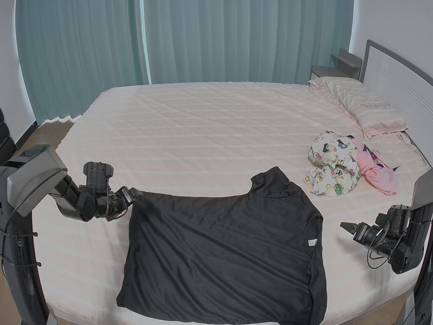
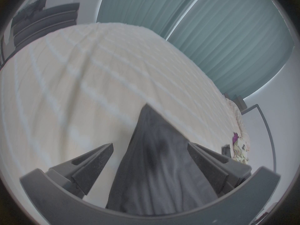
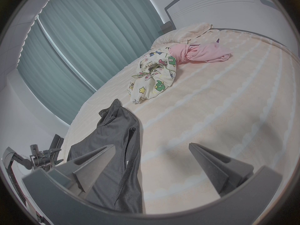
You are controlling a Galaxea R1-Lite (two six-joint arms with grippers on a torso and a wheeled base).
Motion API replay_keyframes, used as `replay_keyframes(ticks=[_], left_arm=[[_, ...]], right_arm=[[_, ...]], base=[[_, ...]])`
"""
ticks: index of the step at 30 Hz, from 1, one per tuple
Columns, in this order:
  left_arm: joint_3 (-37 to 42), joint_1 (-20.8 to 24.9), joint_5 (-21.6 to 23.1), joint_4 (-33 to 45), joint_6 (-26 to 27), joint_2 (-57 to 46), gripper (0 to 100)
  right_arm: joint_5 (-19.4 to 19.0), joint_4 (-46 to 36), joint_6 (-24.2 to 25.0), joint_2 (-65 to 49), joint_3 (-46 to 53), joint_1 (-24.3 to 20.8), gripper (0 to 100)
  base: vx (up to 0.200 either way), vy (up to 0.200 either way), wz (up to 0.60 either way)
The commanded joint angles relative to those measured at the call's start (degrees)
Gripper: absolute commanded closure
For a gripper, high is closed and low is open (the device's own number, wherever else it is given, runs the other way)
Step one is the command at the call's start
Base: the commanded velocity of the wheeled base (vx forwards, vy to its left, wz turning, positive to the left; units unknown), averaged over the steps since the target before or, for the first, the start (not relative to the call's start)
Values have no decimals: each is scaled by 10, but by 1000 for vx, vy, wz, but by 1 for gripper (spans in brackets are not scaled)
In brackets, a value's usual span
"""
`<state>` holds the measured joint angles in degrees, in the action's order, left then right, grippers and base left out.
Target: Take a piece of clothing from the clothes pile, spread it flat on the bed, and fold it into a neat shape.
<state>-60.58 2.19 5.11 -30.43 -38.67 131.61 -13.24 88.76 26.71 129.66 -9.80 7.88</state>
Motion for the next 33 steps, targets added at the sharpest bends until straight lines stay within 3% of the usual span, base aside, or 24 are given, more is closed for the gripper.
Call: replay_keyframes(ticks=[1, 6, 13, 18, 33], left_arm=[[220, 45, 47, -2, -69, -195, 0], [336, 72, 60, -24, -96, -237, 0], [445, 71, 72, -172, -107, -187, 0], [454, 71, 70, -200, -107, -157, 0], [443, 98, -15, -205, -105, -103, 0]], right_arm=[[0, 1, 7, -1, 7, -12, 0], [0, 1, 12, -2, 7, -15, 0], [0, 1, 12, -1, 12, -23, 0], [0, 1, 12, -2, 15, -27, 0], [-4, 8, 50, 0, 18, -59, 0]], base=[[-200, 0, 0], [-200, 0, 0], [-200, 0, 0], [-200, 0, 0], [0, 0, 0]])
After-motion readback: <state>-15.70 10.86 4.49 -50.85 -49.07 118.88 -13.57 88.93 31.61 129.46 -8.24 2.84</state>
